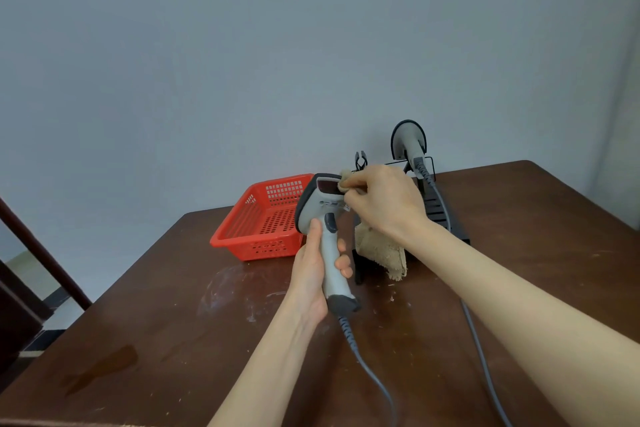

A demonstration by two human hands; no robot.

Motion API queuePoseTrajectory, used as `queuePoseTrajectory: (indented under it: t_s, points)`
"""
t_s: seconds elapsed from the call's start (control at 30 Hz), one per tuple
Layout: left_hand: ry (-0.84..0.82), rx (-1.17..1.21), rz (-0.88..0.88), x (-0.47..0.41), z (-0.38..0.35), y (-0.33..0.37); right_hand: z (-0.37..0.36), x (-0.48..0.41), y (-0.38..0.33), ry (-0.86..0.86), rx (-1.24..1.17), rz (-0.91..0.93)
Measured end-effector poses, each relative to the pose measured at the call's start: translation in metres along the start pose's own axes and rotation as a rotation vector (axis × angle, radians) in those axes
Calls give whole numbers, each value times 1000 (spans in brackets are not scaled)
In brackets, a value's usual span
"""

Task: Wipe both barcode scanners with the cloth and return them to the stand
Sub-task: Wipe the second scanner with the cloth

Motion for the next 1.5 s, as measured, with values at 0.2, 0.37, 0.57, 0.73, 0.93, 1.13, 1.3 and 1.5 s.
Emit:
queuePoseTrajectory:
  t_s: [0.2, 0.37, 0.57, 0.73, 0.93, 1.13, 1.3, 1.5]
  points:
    - [-63, 80, 50, -8, -7, -11, -2, 2, -14, -109, -203, 110]
    - [-100, 114, 89, -12, -8, -21, 16, 5, -1, -30, 89, 2]
    - [-85, 26, 74, -15, -11, -24, 21, 7, 0, 26, 185, -16]
    - [-77, 40, 62, -17, -11, -23, 7, 9, -8, -72, -160, 109]
    - [-70, 29, 37, -14, -7, -18, 17, 10, 7, -47, 211, 9]
    - [-33, -47, 42, -13, -10, -17, 15, 8, 5, -47, -20, 47]
    - [1, -94, 25, -13, -7, -10, 11, 6, 6, -94, -103, 79]
    - [27, -89, 0, -9, 7, 2, 24, 7, 25, -74, 325, -100]
Point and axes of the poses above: each hand's wrist, its own x-axis away from the middle knuckle, its own z-axis out of the back of the hand, y = z × x, the point moved 9 cm from there along -x, towards the middle knuckle, and after that the axes turned 12 degrees about -y, right-handed, at the moved point
